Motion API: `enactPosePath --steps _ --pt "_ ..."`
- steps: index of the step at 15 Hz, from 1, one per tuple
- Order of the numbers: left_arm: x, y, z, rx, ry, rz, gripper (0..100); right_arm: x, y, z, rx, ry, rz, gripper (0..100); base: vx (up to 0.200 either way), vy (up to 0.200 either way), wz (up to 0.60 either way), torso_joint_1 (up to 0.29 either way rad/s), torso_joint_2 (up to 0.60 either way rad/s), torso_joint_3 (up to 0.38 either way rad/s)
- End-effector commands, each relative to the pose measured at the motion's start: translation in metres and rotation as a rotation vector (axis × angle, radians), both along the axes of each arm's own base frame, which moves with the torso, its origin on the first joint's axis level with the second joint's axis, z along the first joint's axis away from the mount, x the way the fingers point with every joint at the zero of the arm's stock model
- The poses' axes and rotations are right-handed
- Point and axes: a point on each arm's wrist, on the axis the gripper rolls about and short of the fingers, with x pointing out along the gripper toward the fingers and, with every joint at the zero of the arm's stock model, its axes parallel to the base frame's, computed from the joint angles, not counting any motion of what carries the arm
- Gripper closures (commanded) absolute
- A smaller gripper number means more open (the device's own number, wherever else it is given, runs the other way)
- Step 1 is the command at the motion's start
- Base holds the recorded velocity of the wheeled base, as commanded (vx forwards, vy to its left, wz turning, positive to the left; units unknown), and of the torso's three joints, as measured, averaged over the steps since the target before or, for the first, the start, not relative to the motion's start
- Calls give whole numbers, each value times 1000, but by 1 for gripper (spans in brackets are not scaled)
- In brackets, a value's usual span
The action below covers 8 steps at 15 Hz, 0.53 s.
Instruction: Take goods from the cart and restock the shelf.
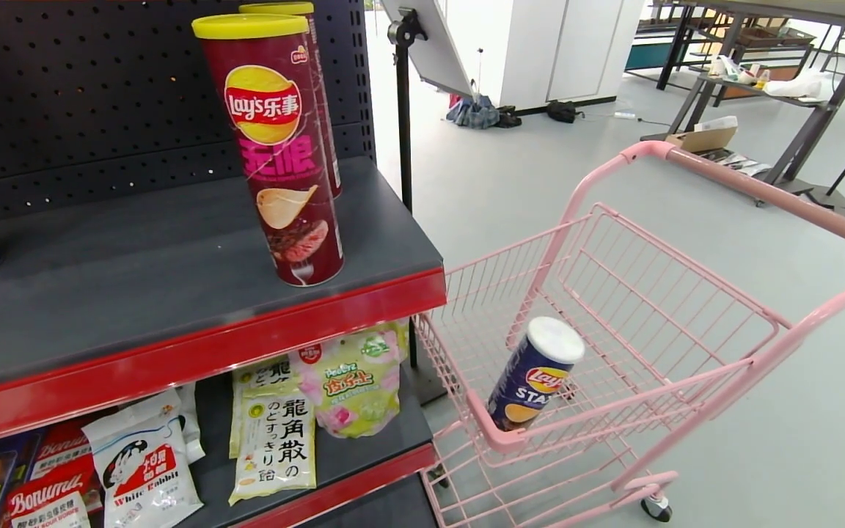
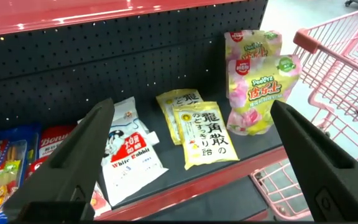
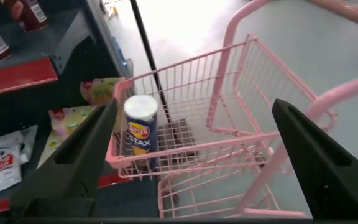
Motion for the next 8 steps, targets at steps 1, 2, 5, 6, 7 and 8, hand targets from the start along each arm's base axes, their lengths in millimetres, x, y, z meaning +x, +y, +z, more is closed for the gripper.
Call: enactPosePath --steps 1,2,5,6,7,8 --pt "0 0 0 0 0 1 0 135 21 11 28 321 175 0 0 0 0 0 0 0" --pt "0 0 0 0 0 1 0 155 31 -21 18 365 221 0 0 0 0 0 0 0" --pt "0 0 0 0 1 2 0 183 62 -82 -10 394 358 0 0 0 0 0 0 0" --pt "0 0 0 0 0 1 0 185 72 -93 -24 428 397 0 0 0 0 0 0 0" --pt "0 0 0 0 0 1 0 185 75 -96 -31 441 411 0 0 0 0 0 0 0" --pt "0 0 0 0 0 2 0 185 79 -95 -31 439 429 0 0 0 0 0 0 0"
